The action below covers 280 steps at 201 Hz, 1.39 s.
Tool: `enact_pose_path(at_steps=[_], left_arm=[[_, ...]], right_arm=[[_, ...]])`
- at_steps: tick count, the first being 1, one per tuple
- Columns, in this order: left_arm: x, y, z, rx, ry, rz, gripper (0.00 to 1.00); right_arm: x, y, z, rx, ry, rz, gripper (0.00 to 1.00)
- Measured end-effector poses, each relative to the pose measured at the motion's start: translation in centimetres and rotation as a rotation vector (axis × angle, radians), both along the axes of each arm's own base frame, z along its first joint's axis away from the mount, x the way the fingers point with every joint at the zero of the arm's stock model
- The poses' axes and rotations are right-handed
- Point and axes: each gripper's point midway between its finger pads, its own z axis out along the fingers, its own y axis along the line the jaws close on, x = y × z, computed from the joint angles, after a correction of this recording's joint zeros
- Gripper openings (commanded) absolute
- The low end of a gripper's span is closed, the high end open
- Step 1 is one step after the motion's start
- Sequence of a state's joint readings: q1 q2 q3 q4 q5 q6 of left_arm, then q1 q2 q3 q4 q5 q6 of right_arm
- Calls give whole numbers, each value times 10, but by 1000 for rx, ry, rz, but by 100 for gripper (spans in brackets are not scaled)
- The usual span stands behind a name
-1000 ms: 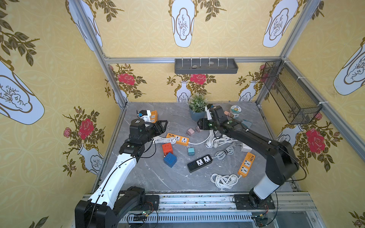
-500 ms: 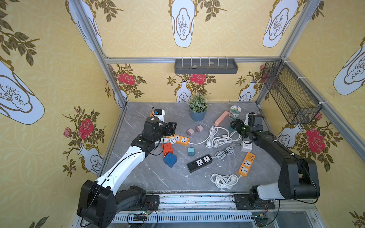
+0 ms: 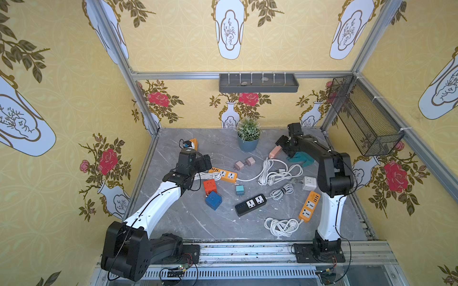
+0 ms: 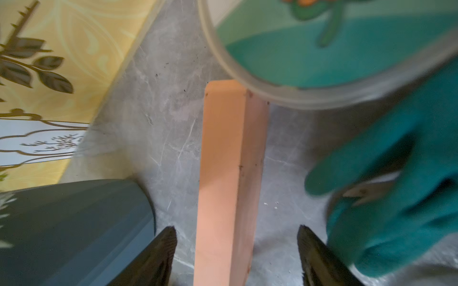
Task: Pull the plug off the socket
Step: Pick up the socket from the center of the board, then place the socket at the center of the board.
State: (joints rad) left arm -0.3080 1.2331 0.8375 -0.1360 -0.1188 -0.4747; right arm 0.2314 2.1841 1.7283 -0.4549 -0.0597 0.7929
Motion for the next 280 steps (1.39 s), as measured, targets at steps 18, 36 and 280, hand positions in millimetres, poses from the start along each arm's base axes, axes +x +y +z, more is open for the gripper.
enact_pose_path(at_steps=[18,36,280], left_arm=[[4,3,5,15,-13,0,100],[6,5,5,24,-14,1,100],[5,-150,51,-797,-22,-705,87]], right_arm=[[15,7,-11,-36,40,-21,80],[21,5,-23,-68,93,-49,79],[-129,98,98,567,-574,666,20]])
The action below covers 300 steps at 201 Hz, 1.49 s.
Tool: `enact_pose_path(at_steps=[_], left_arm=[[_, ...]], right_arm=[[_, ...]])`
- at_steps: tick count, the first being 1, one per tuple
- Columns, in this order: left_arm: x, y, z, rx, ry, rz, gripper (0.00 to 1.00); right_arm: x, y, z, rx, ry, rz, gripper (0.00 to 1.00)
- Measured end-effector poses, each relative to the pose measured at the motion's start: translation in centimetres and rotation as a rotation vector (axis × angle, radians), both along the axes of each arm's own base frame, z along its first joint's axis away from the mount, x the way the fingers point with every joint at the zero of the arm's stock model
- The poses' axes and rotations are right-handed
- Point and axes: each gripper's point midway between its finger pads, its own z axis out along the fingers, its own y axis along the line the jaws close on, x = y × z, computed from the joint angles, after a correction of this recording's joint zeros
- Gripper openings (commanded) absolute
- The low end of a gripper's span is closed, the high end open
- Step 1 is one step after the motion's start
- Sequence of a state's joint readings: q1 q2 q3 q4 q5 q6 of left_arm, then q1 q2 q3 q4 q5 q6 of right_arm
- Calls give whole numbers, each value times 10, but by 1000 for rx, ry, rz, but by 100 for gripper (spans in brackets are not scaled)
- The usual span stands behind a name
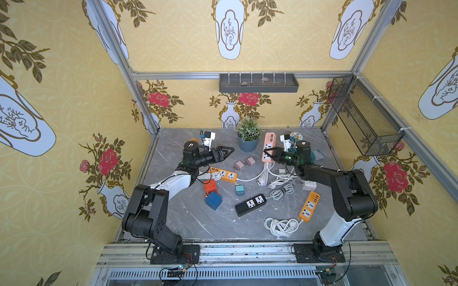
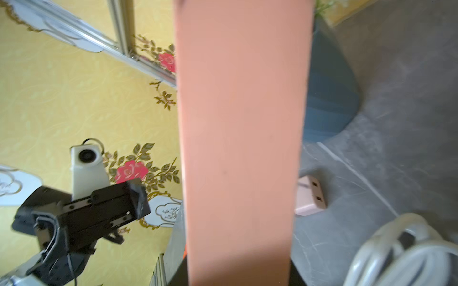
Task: Pull the plug off the socket
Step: Place the socket at the center of the board, then reset both arms
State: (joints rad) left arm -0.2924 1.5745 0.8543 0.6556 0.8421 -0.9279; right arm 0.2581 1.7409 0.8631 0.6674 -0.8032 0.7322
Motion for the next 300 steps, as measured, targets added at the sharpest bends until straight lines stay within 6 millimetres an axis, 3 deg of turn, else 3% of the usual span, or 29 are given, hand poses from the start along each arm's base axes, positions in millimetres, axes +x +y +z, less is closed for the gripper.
enact_pose_path(at_steps=[32,56,79,102,116,130,148,174,196,218,228,231,246,268,300], left_arm=[[-2,0,-6,-21,46,6,86],[-4,3,-6,-17,59,18,87],[-5,9,0,-6,48,43,87],[-8,20,6,21,26,82,88],[-10,28,11,43,9,110,89],[-13,37,15,70,-8,139,89],[-15,49,19,108,-33,185,90],[-22,64,27,171,-76,244,93],[-29,78,33,242,-120,310,95],[-35,99,34,328,-155,411,99],[-36,110,30,370,-160,469,100],[-37,115,28,387,-160,493,100],[-39,137,11,463,-136,598,100],[-42,164,-14,574,-82,711,100],[-46,191,-29,701,-46,811,100]], right_arm=[[1,-7,-8,23,60,-45,24],[23,-16,-37,-9,213,-140,26],[40,-5,-63,-67,346,-160,29],[45,0,-89,-126,453,-166,38],[51,-3,-103,-164,516,-184,49],[58,-1,-101,-189,522,-178,65],[66,0,-92,-240,493,-178,78],[64,-14,-72,-347,436,-199,83],[49,-30,-37,-424,346,-216,84],[18,-52,12,-494,177,-260,83],[-1,-65,32,-527,77,-293,96],[-5,-68,36,-530,58,-299,100],[-27,-92,50,-586,-81,-375,98],[-43,-147,40,-657,-139,-556,98],[-54,-267,-3,-657,28,-925,98]])
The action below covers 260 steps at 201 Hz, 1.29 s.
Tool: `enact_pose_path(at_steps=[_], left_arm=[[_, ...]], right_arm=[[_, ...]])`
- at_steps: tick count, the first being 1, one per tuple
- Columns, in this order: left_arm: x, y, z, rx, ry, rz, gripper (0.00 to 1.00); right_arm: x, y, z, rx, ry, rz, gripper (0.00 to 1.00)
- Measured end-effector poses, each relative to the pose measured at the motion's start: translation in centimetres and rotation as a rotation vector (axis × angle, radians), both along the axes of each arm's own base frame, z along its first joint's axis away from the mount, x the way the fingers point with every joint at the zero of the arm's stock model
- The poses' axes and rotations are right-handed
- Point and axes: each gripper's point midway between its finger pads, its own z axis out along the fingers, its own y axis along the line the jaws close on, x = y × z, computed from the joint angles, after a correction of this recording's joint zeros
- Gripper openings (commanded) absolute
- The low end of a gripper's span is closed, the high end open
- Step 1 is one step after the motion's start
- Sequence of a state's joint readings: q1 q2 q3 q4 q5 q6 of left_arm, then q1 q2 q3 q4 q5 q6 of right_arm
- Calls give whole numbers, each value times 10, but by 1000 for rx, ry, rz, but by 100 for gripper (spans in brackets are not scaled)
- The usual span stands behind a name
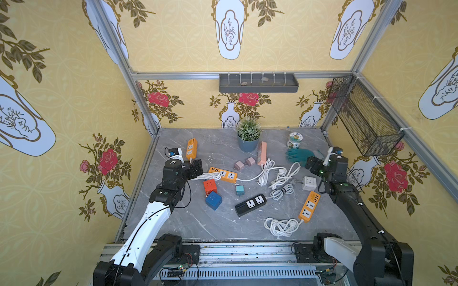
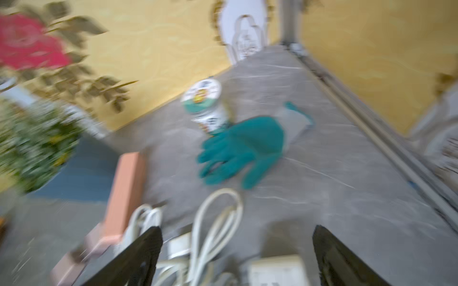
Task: Pull the plug off the socket
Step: Reset both arms
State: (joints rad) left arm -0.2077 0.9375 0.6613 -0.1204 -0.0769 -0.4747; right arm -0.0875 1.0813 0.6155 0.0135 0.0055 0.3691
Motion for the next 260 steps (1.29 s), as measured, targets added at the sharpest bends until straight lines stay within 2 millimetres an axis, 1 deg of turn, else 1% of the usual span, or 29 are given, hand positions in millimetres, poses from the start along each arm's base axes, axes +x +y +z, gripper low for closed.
enact_pose_path(at_steps=[4,10,23,33,52,60,79,97,106,114,120,127,136,137,140,142,146,153,161,170,175,181,194,204,213,230,238,247,260], left_arm=[[-1,3,-1,13,3,11,100],[-3,7,-1,29,7,25,100],[-6,16,-2,67,12,59,100],[-9,23,-3,98,19,82,100],[-12,33,-6,151,33,115,100],[-13,36,-7,169,40,124,100],[-14,41,-10,209,55,135,100],[-14,45,-11,237,60,141,100],[-14,46,-11,247,59,145,100],[-15,47,-10,253,52,147,100],[-16,48,-11,260,45,148,100],[-18,49,-14,265,43,150,100],[-20,51,-23,274,43,150,100],[-20,51,-24,275,42,150,100],[-21,51,-27,279,42,149,100],[-21,52,-29,282,44,148,100],[-22,53,-35,290,47,148,100],[-23,56,-44,297,50,151,100],[-24,60,-53,305,55,153,100],[-23,66,-62,306,56,163,100],[-21,69,-66,303,52,166,100],[-18,73,-70,305,47,173,100],[-12,81,-80,308,43,180,100],[-7,84,-89,317,46,173,100],[-2,81,-99,315,59,143,100],[7,77,-118,309,96,89,96],[12,73,-118,307,87,56,96],[16,66,-110,302,41,18,97],[11,56,-99,290,-40,-32,100]], right_arm=[[-3,-13,-7,10,5,-42,98],[-5,-24,-13,22,6,-80,98],[-6,-38,-27,28,0,-122,98],[-5,-41,-41,27,-1,-131,98],[-2,-40,-74,18,52,-103,98],[0,-38,-81,11,69,-87,98],[16,-37,-73,-43,13,-46,98],[32,-34,-58,-86,-9,6,98],[33,-31,-46,-116,-38,25,98],[26,-27,-41,-131,-63,37,98],[17,-24,-43,-141,-73,47,98],[7,-22,-54,-148,-64,52,98],[-7,-21,-74,-146,-35,50,98],[-9,-20,-79,-147,-22,52,98],[-12,-20,-84,-149,-8,56,98],[-16,-20,-92,-148,13,58,98],[-18,-19,-99,-145,21,63,98],[-16,-16,-100,-152,-10,77,98],[-14,-10,-106,-162,-41,108,98],[-9,2,-101,-175,-105,156,98],[-10,10,-102,-179,-106,191,98],[-12,13,-100,-195,-125,213,98],[-16,9,-104,-201,-124,195,98],[-13,8,-100,-209,-131,194,98],[-6,10,-92,-224,-162,204,98],[-5,12,-89,-230,-171,215,98],[-5,12,-89,-234,-170,213,98],[-6,11,-91,-236,-162,212,98],[-5,11,-89,-245,-169,215,98]])
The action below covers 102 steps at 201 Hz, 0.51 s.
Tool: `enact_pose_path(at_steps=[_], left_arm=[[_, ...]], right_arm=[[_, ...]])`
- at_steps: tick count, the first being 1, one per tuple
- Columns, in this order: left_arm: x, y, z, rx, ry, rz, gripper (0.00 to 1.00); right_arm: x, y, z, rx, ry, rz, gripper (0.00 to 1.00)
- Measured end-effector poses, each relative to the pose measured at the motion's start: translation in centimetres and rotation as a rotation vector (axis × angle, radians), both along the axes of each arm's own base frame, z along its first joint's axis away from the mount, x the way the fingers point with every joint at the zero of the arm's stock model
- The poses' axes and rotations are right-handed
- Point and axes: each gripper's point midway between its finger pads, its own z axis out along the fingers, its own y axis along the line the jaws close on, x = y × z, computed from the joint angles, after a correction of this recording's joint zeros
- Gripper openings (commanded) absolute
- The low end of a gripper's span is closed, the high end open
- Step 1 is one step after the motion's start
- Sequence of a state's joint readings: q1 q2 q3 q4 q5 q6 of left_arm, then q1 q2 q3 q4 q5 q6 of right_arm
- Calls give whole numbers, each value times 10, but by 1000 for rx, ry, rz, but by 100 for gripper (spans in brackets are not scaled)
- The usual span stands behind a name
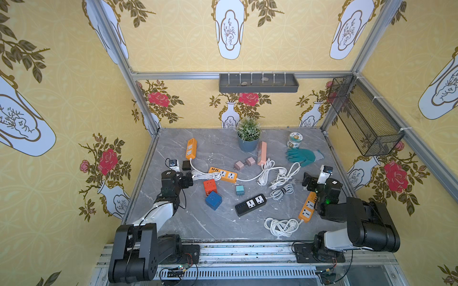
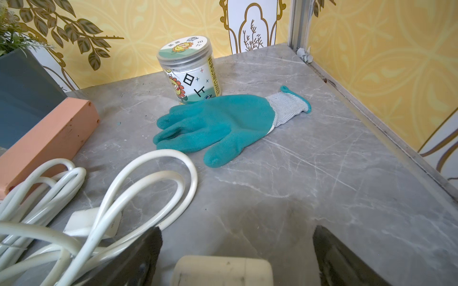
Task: Pull the plug off the socket
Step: Reset both arms
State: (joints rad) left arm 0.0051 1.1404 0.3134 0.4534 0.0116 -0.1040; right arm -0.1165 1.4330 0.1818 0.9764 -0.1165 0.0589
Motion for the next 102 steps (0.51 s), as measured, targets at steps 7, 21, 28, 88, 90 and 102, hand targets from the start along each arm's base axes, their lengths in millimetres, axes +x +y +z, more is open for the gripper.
enact_pose_path(at_steps=[7,21,28,88,90,102], left_arm=[[-7,-7,7,-6,-48,-38,100],[-15,-14,19,-15,-101,-81,100],[-14,-15,28,-16,-134,-87,100],[8,13,15,60,-78,-15,100],[8,17,14,59,-77,-3,100],[7,37,11,53,-102,73,100]], right_arm=[[0,0,-1,1,3,1,98],[-1,0,-2,-1,6,2,98],[0,0,-1,-2,4,3,98],[0,1,-2,-2,6,5,98],[0,1,-2,-2,6,5,98],[0,1,-2,-2,6,5,98]])
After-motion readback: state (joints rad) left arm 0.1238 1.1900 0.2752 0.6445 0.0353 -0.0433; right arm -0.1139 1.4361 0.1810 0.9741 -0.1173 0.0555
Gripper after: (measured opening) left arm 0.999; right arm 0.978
